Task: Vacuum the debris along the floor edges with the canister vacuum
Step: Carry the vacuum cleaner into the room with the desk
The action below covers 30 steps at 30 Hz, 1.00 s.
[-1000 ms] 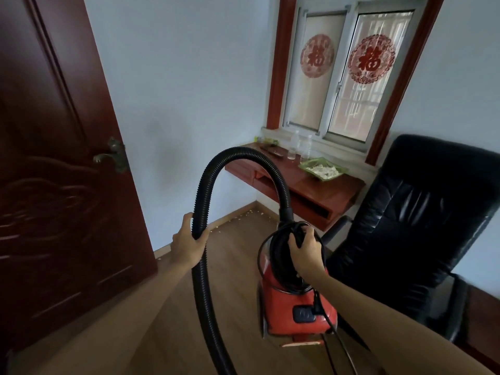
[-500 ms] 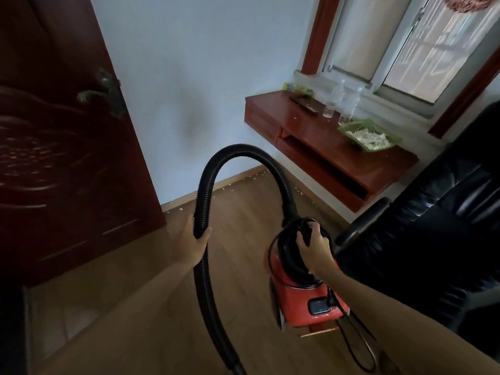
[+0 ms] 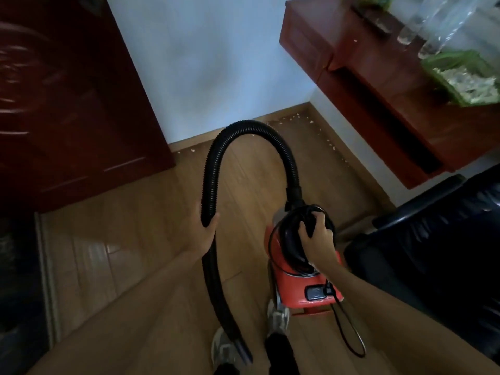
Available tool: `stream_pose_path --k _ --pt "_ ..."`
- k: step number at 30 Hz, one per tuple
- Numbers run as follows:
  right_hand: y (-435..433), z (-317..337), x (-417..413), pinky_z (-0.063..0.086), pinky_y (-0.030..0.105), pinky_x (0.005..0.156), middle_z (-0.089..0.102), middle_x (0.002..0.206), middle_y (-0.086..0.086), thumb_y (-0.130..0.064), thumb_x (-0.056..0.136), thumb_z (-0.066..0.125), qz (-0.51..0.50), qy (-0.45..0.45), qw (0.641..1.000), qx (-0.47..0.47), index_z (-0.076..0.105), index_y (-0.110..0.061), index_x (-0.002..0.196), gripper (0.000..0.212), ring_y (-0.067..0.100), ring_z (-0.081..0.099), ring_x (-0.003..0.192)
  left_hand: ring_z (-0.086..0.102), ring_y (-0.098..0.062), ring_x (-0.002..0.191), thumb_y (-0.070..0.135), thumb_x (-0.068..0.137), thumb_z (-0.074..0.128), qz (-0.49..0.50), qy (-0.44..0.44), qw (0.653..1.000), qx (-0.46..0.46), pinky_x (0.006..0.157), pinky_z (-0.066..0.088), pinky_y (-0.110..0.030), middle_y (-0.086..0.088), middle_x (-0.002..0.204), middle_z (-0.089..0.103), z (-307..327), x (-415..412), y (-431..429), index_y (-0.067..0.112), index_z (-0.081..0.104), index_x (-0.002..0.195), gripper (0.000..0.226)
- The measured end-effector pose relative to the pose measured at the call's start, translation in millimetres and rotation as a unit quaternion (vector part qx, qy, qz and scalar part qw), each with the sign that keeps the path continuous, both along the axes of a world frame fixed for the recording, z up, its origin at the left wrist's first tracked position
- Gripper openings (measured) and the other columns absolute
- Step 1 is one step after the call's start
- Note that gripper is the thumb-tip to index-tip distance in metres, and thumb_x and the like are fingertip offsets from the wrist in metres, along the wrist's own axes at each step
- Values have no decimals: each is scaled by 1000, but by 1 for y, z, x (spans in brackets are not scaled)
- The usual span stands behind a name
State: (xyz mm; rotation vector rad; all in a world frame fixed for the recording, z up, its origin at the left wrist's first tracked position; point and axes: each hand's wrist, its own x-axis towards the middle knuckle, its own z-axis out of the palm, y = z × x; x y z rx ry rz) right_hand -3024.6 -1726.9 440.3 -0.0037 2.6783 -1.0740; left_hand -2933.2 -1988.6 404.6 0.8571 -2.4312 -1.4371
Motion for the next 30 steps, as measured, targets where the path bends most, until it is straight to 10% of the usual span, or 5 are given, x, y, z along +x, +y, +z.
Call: stream_pose_path --k 12,20,30 --pt "8 -158 -44 38 27 39 58 65 3 -27 101 52 87 -94 992 3 43 -11 128 32 15 54 48 54 -8 114 35 99 56 82 -55 995 36 102 43 -28 10 132 53 -115 -25 25 33 37 140 45" --pt "10 -260 -69 30 17 42 54 65 0 -28 102 50 103 -130 986 9 43 -9 127 32 8 47 46 61 -14 68 32 100 54 90 -132 986 40 53 42 -14 12 83 60 -199 -27 41 50 33 113 30" --pt "-10 -372 -88 39 14 43 57 73 -4 -26 102 51 96 -110 989 5 44 -9 127 31 6 55 55 57 -10 55 23 99 58 99 -162 981 45 43 46 -15 4 76 62 -307 -32 28 34 38 133 41"
